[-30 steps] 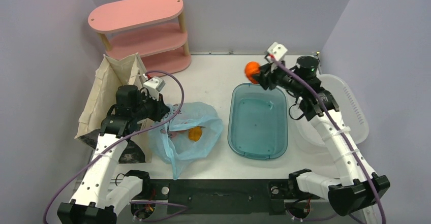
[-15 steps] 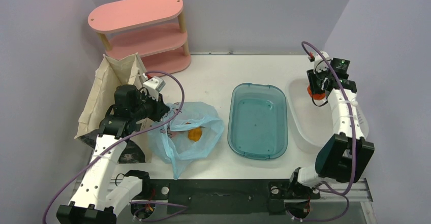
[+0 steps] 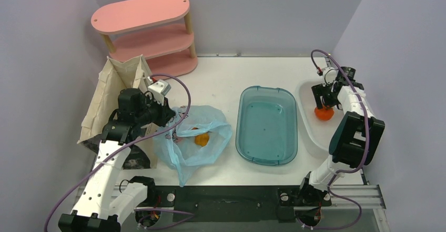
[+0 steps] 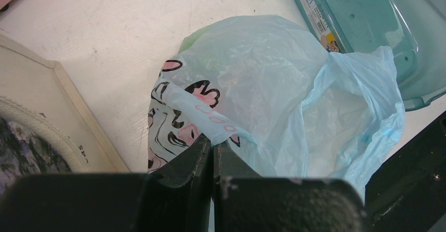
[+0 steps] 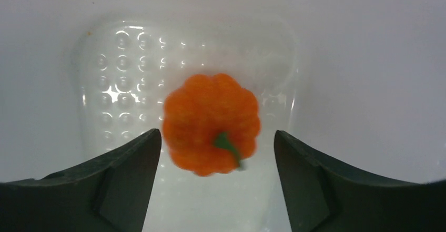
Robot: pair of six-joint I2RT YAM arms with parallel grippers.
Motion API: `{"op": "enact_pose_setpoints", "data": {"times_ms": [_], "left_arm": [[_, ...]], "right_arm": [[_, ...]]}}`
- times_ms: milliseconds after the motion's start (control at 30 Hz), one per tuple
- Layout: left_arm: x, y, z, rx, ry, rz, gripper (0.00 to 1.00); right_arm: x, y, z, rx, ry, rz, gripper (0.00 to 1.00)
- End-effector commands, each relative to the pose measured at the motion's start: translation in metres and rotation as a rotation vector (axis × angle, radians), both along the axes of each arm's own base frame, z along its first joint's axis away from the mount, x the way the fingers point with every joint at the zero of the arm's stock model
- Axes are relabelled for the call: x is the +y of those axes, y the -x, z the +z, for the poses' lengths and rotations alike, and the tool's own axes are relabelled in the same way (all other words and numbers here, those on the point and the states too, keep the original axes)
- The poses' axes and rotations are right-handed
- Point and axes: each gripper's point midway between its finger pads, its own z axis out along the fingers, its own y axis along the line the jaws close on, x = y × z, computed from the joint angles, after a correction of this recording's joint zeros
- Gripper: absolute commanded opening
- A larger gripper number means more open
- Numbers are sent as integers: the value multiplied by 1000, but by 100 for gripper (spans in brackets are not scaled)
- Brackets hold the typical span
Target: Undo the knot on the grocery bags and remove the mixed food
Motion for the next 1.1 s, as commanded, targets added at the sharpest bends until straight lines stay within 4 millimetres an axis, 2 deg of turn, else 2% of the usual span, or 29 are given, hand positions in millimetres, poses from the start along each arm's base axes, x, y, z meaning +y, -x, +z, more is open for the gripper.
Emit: {"op": "enact_pose_setpoints", "data": {"times_ms": [0, 100, 167, 200, 267, 300, 333, 367, 400, 433, 467, 500, 533, 567, 600, 667, 700, 733, 767, 800, 933, 967, 1000, 1033, 1067], "left_arm": [[-1, 1, 27, -73, 12, -12, 0], [0, 4, 27, -70, 10, -14, 0], [-1, 6, 27, -65, 13, -20, 0], [-2, 7, 28, -64, 17, -23, 0], [-3, 9, 29, -62, 26, -30, 0], [-4, 9, 30, -60, 29, -32, 0], [-5, 10, 30, -59, 32, -36, 0], [-5, 11, 30, -57, 32, -37, 0], [-4, 11, 30, -57, 31, -35, 0], [-4, 11, 31, -55, 30, -36, 0], [-4, 11, 31, -55, 29, -34, 0], [-4, 11, 32, -55, 28, -33, 0], [-3, 11, 32, -53, 28, -29, 0], [-3, 10, 33, -48, 31, -24, 0], [-3, 10, 33, -43, 35, -18, 0], [-3, 8, 33, -36, 44, -13, 0], [-4, 8, 32, -29, 50, -15, 0], [-5, 7, 33, -26, 59, -12, 0], [-6, 6, 32, -18, 65, -11, 0], [-6, 5, 32, -13, 75, -2, 0], [-6, -1, 30, 15, 102, 41, 0], [-5, -3, 30, 19, 107, 55, 0], [-5, -4, 29, 29, 121, 68, 0], [-5, -5, 28, 34, 128, 74, 0], [-5, -6, 28, 40, 139, 83, 0]], "right_arm": [[-8, -12, 22, -76, 14, -13, 81], [3, -14, 44, -133, -27, 2, 87], [16, -16, 69, -204, -67, 38, 88], [24, -13, 88, -249, -76, 62, 88], [57, -10, 121, -336, -151, 170, 89], [74, -8, 132, -358, -170, 221, 89], [93, 0, 151, -403, -194, 279, 89], [116, 5, 159, -418, -214, 339, 89], [136, 17, 174, -450, -237, 401, 89], [164, 25, 178, -453, -254, 487, 89], [182, 40, 189, -479, -271, 551, 89], [211, 53, 190, -478, -291, 651, 88], [228, 69, 203, -517, -301, 722, 86], [257, 84, 200, -514, -321, 829, 84], [269, 100, 210, -554, -325, 890, 80], [320, 137, 213, -588, -371, 1090, 72], [330, 146, 211, -614, -377, 1132, 70], [351, 162, 200, -594, -394, 1208, 67], [359, 166, 201, -626, -379, 1237, 65], [375, 182, 191, -608, -385, 1318, 61], [412, 204, 167, -580, -357, 1456, 49], [422, 199, 166, -601, -350, 1456, 47], [432, 206, 161, -596, -357, 1481, 44], [443, 200, 160, -618, -351, 1480, 43], [453, 206, 158, -623, -363, 1501, 39]]}}
